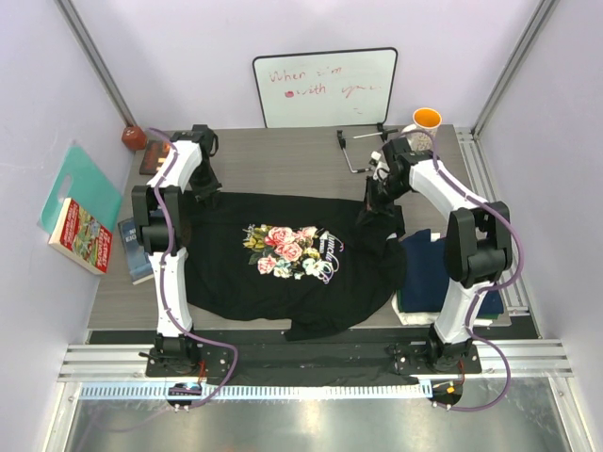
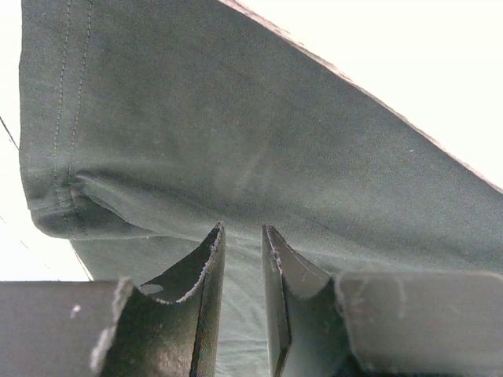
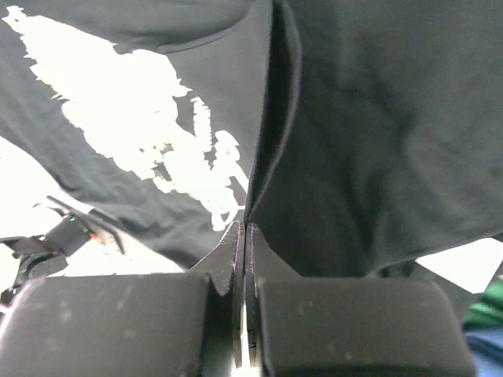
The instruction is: Fold and stack the t-shirts
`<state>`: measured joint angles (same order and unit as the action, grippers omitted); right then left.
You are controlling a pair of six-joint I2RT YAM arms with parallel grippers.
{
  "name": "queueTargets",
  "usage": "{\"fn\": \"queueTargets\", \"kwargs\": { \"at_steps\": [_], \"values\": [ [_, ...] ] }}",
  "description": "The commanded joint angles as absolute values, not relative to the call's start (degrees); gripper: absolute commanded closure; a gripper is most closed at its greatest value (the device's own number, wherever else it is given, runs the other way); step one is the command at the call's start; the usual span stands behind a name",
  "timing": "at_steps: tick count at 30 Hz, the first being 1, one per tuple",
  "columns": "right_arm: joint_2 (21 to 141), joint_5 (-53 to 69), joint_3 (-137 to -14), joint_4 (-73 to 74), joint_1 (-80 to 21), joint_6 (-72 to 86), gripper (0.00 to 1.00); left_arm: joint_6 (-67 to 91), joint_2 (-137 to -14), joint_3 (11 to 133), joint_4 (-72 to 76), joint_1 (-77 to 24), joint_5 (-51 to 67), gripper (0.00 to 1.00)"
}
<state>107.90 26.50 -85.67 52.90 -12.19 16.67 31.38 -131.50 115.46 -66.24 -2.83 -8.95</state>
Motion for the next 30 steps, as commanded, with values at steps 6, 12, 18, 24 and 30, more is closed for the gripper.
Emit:
{"fn": "queueTargets", "kwargs": {
  "at_steps": [6,12,18,24,30],
  "values": [
    [105.73,29.18,-84.64,54.14,-18.1,19.95,0.99,32.26,-129.2,121.29,-66.53,-2.99,-8.35,0.74],
    [108.54,29.53,-85.34,57.65,-23.2,19.6,0.99,32.43,-129.2,121.56,-66.89,-2.99,-7.91,0.74],
    [109.25,28.48,-84.38,61.08,-25.31,18.81,0.99,32.17,-128.06,118.48,-66.01,-3.08,-8.0,0.74],
    [109.07,26.72,-79.55,63.45,-26.37,17.32,0.88,32.17,-127.44,116.28,-64.95,-3.08,-7.91,0.74],
    [106.27,24.61,-79.53,63.63,-26.46,16.87,0.69,31.99,-127.27,114.87,-64.42,-3.08,-7.74,0.74]
  ]
}}
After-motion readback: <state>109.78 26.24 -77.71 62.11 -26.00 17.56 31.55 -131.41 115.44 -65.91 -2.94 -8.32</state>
